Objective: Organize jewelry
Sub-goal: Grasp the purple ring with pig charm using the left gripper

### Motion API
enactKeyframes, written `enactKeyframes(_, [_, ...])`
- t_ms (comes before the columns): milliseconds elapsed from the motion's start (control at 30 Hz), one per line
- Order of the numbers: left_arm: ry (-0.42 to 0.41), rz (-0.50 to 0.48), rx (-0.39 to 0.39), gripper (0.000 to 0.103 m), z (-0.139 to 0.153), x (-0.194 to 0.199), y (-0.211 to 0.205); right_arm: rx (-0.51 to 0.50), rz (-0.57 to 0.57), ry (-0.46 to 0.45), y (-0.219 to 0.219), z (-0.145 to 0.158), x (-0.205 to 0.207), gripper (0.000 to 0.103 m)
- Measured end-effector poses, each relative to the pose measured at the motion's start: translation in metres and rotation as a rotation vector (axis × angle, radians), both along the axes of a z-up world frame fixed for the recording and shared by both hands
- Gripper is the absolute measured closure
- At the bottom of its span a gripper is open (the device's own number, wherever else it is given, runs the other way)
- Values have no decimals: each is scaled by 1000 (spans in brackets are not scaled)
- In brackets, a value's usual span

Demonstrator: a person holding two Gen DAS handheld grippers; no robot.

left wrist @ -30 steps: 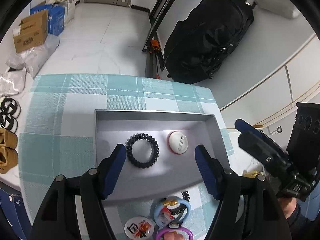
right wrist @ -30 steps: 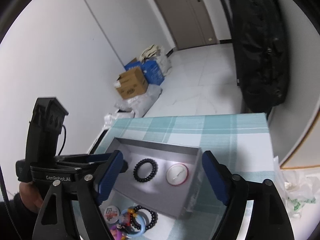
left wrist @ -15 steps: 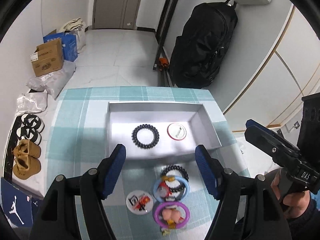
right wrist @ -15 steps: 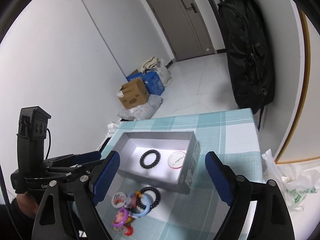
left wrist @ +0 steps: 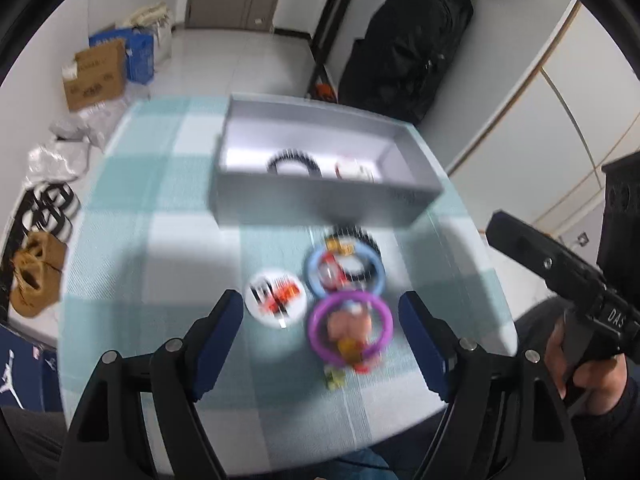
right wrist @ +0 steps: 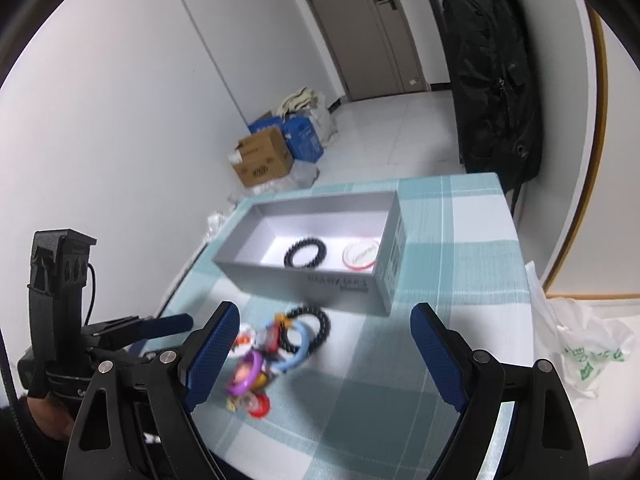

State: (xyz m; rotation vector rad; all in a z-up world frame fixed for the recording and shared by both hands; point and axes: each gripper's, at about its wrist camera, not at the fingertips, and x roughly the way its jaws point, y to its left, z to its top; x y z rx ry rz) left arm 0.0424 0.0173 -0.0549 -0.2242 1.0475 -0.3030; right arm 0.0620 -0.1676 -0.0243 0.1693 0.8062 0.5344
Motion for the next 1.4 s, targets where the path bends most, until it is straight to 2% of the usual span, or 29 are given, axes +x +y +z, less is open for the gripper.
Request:
enactKeyframes(200, [4, -71, 18, 26, -4, 0, -20, -16, -4, -1, -4, -1, -5, 10])
enactKeyframes(433, [47, -98, 43, 27, -19, 0, -33, -23, -1, 5, -2, -2, -10, 9])
enactKeyframes(533, [73, -83, 15, 27, -23, 4, -31, -37, 6, 12, 0, -4, -9, 9])
enactKeyframes(700, [115, -69, -91, 27, -29, 5, -19, -22, 0, 38, -2, -8, -7, 9])
enactKeyframes(867, [142, -61, -164, 27, -32, 7, -15, -30, 11, 38, 0, -9, -8, 9])
enactKeyframes(1100, [153, -39, -203, 27, -32, 10, -10, -26, 9, 39, 0, -8, -8, 9])
enactKeyframes(1233, [144, -46, -169, 29, -31, 9, -14, -31, 10, 44, 1, -10, -8, 9])
enactKeyframes(1300, [131, -53, -98, 46, -30, 9, -19, -34, 8, 46, 1, -10, -7, 9])
enactKeyframes(1400, [109, -75, -12, 54, -29, 7, -27, -30, 4, 50, 1, -10, -7, 9])
